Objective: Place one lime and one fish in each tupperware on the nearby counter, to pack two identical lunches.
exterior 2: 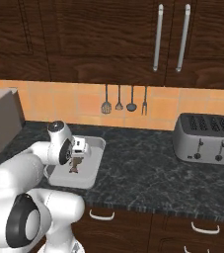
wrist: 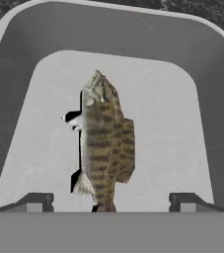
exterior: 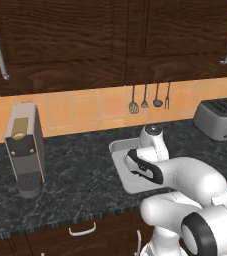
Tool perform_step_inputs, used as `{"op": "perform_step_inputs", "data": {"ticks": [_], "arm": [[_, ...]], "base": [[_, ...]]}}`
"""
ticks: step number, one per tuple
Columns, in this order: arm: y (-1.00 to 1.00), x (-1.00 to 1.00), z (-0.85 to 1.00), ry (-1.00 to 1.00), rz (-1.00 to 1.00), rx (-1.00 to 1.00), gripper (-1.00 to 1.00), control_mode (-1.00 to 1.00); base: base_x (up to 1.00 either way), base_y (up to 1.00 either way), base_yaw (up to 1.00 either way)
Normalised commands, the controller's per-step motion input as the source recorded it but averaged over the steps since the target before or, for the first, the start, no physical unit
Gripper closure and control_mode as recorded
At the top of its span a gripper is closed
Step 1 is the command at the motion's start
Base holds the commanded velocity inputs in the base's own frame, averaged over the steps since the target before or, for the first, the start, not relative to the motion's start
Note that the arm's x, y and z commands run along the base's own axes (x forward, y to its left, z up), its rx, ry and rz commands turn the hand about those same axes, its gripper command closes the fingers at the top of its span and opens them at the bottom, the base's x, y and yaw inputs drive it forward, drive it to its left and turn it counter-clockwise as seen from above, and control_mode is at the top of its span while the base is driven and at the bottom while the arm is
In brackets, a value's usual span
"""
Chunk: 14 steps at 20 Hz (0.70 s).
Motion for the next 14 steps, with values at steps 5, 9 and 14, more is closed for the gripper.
{"op": "perform_step_inputs", "data": {"ticks": [5,9,14], "arm": [[0.02,-0.32,0.35,0.05,0.0,0.01,-1.0,-1.0],[-0.18,-0.88,0.26,-0.02,-0.01,0.09,-1.0,-1.0],[-0.09,-0.75,0.54,-0.09,-0.01,0.07,-1.0,-1.0]], "base": [[0.0,0.0,0.0],[0.0,0.0,0.0],[0.0,0.0,0.0]]}}
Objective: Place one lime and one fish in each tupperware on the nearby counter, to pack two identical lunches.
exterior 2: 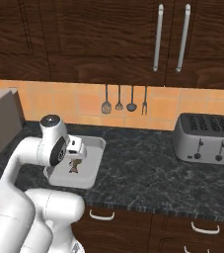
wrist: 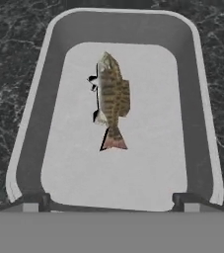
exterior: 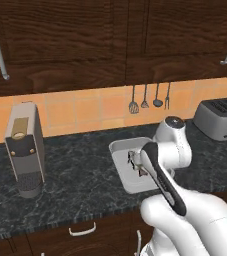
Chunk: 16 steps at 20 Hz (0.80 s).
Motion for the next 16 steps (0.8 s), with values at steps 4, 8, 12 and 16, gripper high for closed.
{"op": "perform_step_inputs", "data": {"ticks": [4,8,12,16], "arm": [[-0.03,-0.74,0.3,-0.19,-0.02,0.0,-1.0,-1.0],[-0.26,-0.61,0.62,-0.18,-0.09,0.01,-1.0,-1.0],[-0.34,-0.62,0.21,-0.27,-0.13,0.0,-1.0,-1.0],[-0.22,-0.81,-0.03,-0.37,-0.16,0.03,-1.0,-1.0]], "base": [[0.0,0.0,0.0],[0.0,0.0,0.0],[0.0,0.0,0.0],[0.0,0.0,0.0]]}}
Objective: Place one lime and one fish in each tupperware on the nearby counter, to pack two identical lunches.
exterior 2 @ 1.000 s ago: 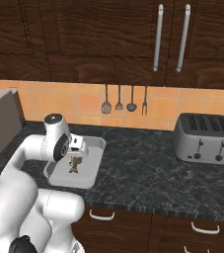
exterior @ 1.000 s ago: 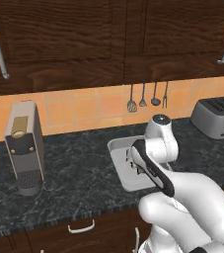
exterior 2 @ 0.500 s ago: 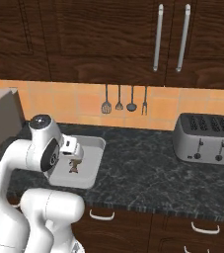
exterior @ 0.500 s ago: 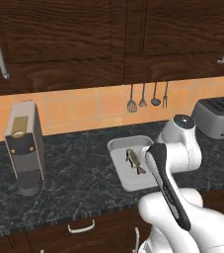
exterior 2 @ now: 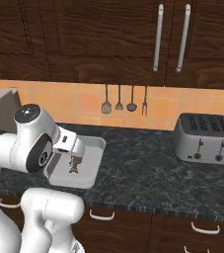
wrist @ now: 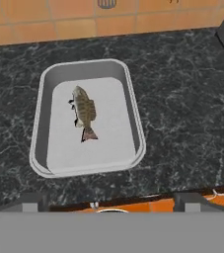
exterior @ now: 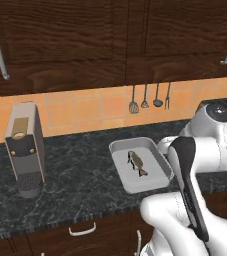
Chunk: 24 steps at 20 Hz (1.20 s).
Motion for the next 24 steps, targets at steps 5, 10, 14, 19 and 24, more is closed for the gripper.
{"op": "perform_step_inputs", "data": {"ticks": [5,10,14,19,24], "arm": [[0.0,-0.73,-0.04,-0.13,-0.08,0.03,-1.0,-1.0],[0.0,-0.65,-0.43,-0.18,0.0,0.0,-1.0,-1.0],[0.01,-0.07,-0.72,-0.21,0.01,-0.08,-1.0,-1.0],[0.08,-0.02,-0.66,-0.08,0.0,-0.07,-1.0,-1.0],[0.0,-0.13,-0.04,0.0,0.0,0.0,-1.0,-1.0]], "base": [[0.0,0.0,0.0],[0.0,0.0,0.0],[0.0,0.0,0.0],[0.0,0.0,0.0],[0.0,0.0,0.0]]}}
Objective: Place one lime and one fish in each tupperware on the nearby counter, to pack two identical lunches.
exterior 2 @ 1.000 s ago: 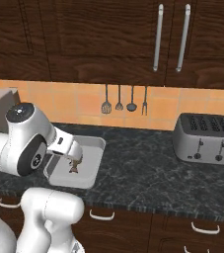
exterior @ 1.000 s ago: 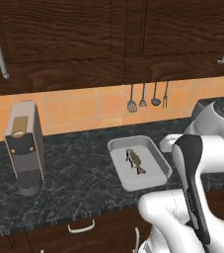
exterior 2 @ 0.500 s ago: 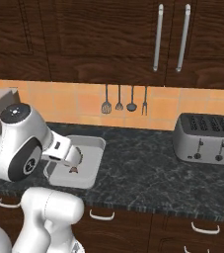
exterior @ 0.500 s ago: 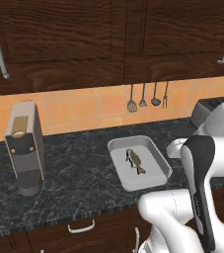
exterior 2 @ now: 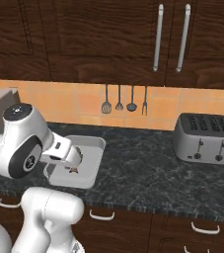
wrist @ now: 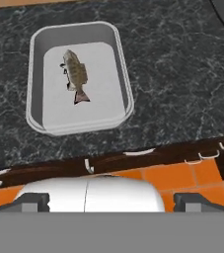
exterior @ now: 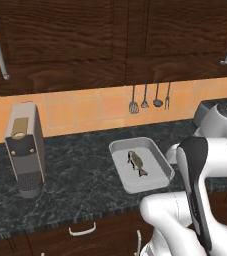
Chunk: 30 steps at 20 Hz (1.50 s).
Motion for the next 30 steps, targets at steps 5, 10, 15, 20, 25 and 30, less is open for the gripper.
{"op": "perform_step_inputs", "data": {"ticks": [5,10,15,20,25,30], "arm": [[0.0,-0.12,-0.03,0.0,0.0,0.0,-1.0,1.0],[0.0,0.0,0.0,0.0,0.0,0.0,-1.0,1.0],[0.0,0.0,0.0,0.0,0.0,0.0,-1.0,1.0],[0.0,0.0,0.0,0.0,0.0,0.0,-1.0,1.0],[0.0,0.0,0.0,0.0,0.0,0.0,-1.0,1.0],[0.0,0.0,0.0,0.0,0.0,0.0,-1.0,1.0]], "base": [[-0.45,-0.06,0.0],[-0.77,-0.24,-0.08],[-0.59,-0.44,-0.32],[-0.28,-0.6,-0.54],[-0.3,-0.82,-0.46],[0.17,-0.97,-0.13]]}}
